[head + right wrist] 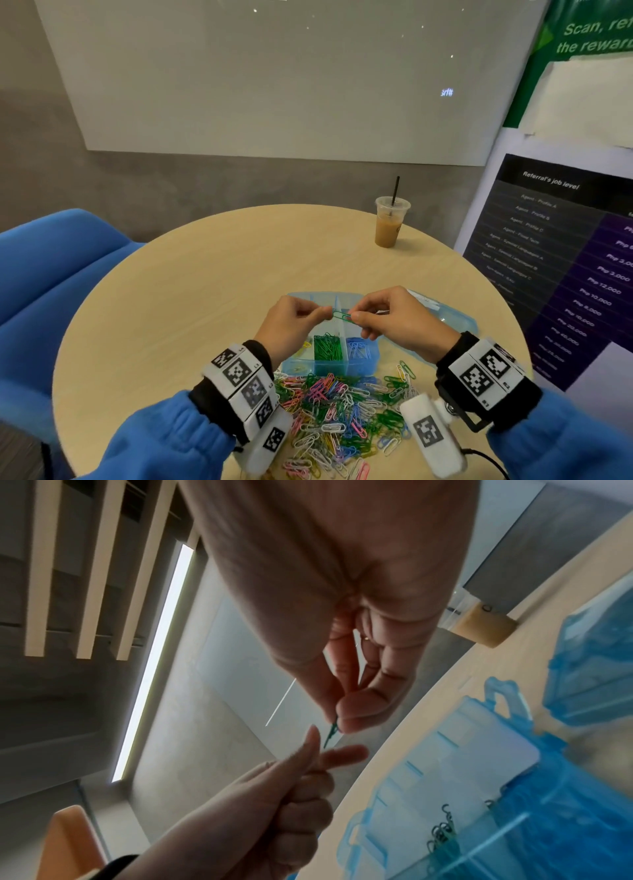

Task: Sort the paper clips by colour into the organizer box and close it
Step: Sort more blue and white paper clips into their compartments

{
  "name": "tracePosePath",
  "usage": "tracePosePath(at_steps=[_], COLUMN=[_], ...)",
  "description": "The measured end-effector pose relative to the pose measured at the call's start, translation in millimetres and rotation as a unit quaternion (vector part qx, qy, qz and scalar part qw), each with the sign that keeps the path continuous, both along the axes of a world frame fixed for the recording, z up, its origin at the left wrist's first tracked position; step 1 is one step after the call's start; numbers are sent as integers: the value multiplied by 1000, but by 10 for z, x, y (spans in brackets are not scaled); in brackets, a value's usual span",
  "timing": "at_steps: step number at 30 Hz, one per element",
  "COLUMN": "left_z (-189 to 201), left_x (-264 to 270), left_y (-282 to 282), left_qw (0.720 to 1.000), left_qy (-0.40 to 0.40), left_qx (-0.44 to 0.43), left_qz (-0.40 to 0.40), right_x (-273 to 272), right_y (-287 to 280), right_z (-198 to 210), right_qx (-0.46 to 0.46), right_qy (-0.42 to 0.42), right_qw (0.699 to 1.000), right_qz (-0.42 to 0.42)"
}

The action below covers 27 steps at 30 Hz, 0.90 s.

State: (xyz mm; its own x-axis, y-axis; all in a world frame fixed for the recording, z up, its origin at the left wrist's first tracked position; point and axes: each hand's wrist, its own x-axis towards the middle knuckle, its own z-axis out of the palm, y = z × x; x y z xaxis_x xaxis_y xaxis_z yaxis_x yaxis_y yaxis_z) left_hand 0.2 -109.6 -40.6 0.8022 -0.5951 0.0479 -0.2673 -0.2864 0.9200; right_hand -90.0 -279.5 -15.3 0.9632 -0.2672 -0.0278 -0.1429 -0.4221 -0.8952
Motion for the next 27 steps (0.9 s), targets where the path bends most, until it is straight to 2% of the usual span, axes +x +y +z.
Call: tracePosePath(at_steps=[5, 9, 12, 18, 25, 27], left_z=[20, 14, -5, -41, -32, -30], left_x=[-45, -33, -46, -100, -168, -170], left_y=[-85, -89, -90, -112, -169, -171], left_qw=[999, 999, 997, 981, 943, 939], left_qy=[-18, -7, 59, 168, 300, 308], left_qx=[-29, -41, -44, -85, -143, -149], left_qz=[-34, -33, -36, -40, -32, -23], right_x=[0, -40, -75, -120, -112, -116], right_y=[-28, -72, -96, -122, -86, -91], right_z=[-52, -97, -135, -155, -136, -127], right_qx=[29, 108, 137, 123, 96, 82], right_qy=[-9, -35, -59, -103, -153, -150], right_qw=[999, 992, 987, 987, 984, 985], right_qz=[25, 51, 51, 27, -6, -12])
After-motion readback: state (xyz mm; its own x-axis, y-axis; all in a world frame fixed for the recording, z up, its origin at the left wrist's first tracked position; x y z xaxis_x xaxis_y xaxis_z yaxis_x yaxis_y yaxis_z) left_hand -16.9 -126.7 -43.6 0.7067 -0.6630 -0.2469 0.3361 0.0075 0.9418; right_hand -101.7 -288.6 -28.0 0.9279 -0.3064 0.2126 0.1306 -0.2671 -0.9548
